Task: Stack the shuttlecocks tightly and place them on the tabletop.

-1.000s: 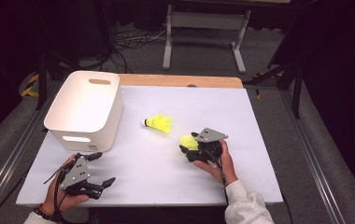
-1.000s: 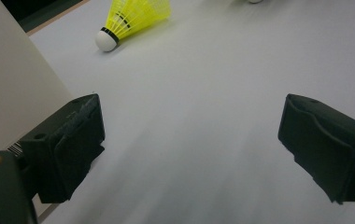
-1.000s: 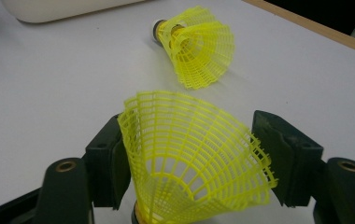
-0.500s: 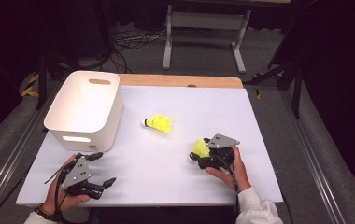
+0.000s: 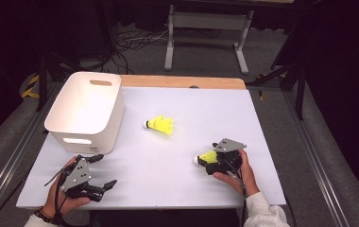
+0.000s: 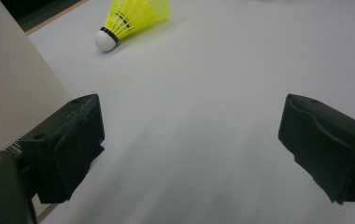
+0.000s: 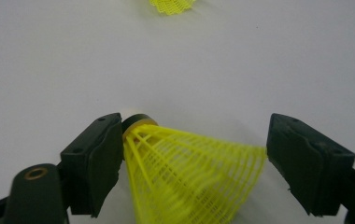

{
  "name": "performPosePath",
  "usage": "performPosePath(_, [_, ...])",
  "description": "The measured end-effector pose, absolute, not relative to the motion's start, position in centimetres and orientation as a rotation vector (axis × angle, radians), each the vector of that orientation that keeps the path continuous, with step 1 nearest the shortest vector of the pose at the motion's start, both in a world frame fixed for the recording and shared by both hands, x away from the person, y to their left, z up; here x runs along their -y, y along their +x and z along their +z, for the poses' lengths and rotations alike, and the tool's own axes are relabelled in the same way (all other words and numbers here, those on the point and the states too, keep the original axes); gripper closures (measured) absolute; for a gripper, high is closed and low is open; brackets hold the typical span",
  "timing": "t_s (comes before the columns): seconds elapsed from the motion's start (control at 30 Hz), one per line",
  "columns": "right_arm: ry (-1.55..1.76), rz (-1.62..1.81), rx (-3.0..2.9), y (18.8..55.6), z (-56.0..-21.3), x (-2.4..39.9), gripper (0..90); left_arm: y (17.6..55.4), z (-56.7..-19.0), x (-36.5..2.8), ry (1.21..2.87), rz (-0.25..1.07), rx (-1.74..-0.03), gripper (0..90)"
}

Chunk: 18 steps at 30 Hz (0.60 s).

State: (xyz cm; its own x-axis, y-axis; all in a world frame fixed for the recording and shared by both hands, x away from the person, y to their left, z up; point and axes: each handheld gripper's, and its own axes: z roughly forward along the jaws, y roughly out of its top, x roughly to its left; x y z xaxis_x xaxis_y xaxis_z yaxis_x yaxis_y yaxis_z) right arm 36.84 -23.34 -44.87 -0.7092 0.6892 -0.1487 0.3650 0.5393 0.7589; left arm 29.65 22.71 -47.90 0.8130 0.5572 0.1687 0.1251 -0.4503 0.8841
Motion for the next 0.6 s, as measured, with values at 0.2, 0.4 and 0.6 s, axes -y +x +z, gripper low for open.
performPosePath(0.2, [0.865, 1.009, -2.344, 36.3, -44.5, 23.8, 15.4, 29.6, -47.9, -22.6, 2.001, 0.55, -0.506, 7.9])
performPosePath(0.4, [0.854, 1.015, -2.333, 35.1, -43.9, 24.7, 16.5, 29.6, -47.9, -22.6, 2.0, 0.549, -0.506, 7.9])
performPosePath(0.6, [0.857, 1.001, -2.349, 34.1, -44.2, 25.6, 21.6, 29.6, -47.8, -22.7, 1.995, 0.55, -0.507, 7.8])
